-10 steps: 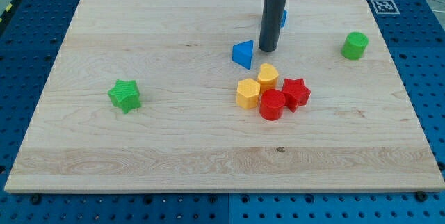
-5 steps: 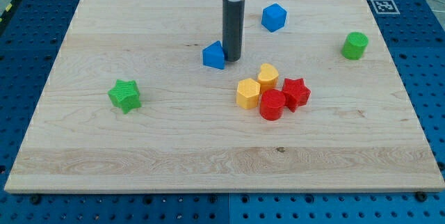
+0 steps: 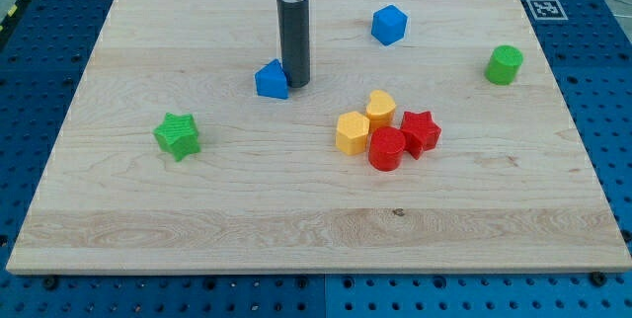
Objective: Push blue triangle into green star
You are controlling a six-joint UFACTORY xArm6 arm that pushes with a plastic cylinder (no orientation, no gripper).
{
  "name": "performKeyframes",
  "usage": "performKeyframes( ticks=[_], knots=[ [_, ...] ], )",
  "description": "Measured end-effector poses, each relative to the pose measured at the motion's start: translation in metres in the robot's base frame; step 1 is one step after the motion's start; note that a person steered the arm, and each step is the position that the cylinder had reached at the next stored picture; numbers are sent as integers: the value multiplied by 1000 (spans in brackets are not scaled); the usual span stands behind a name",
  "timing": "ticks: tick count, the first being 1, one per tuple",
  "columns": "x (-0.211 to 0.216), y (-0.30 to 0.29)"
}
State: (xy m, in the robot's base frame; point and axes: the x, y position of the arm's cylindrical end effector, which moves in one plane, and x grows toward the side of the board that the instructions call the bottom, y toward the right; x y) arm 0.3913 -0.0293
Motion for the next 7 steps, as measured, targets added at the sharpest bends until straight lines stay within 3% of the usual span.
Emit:
performKeyframes(
  ticks=[2,7],
  knots=[
    [2,-2],
    [3,-73]
  ],
)
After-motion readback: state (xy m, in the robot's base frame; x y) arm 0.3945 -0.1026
